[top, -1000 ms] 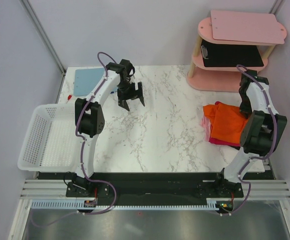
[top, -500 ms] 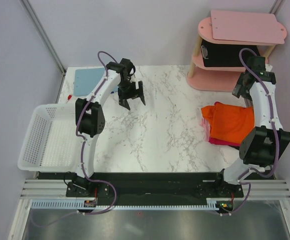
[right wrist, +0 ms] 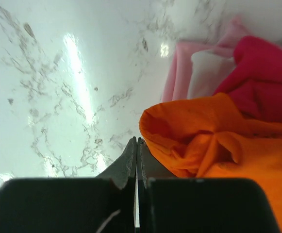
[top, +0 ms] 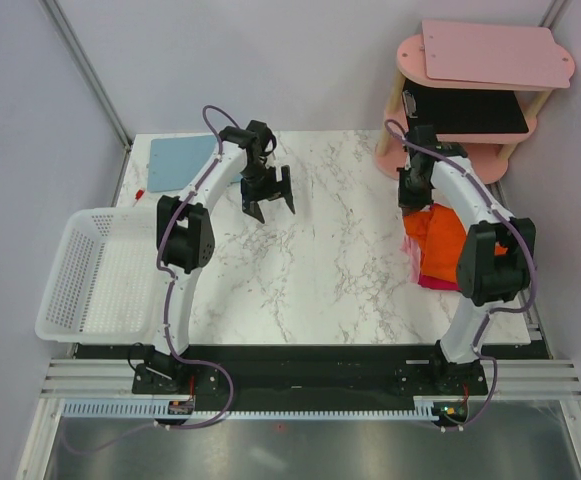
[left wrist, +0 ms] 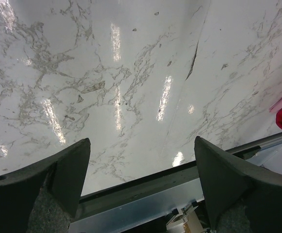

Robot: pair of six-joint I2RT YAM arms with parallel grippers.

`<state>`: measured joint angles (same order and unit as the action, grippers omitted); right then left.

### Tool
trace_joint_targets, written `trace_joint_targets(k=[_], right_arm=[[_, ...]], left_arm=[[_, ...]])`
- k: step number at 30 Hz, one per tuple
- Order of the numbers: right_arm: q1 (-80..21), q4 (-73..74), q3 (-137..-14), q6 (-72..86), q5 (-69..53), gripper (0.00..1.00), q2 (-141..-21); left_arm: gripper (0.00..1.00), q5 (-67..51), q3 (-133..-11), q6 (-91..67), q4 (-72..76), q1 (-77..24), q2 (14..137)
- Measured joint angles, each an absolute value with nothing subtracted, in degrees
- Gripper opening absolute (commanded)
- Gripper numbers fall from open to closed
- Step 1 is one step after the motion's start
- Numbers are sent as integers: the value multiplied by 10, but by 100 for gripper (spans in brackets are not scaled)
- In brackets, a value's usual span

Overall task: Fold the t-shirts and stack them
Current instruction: Put the neatly folded tshirt into the corner of the board with the right arm

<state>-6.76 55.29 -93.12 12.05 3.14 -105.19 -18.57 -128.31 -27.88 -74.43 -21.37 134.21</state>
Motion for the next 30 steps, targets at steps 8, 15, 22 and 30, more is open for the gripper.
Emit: trace_joint_targets(k=[8,15,22,30], right_arm=[[-69,587,-873,111,2,0,-1104],[-69,589,-833,112,11,0,-1126],[-69,594,-798,120,45,0,-1153],[-47,590,-769,133,65,0,-1134]], left_arm=[[94,-186,-1283,-281,-744,-214,1343],[94,-186,-1283,-281,-744,-214,1345],[94,-186,-1283,-281,-744,-214,1345],[94,-186,-1283,-281,-744,-214,1345]])
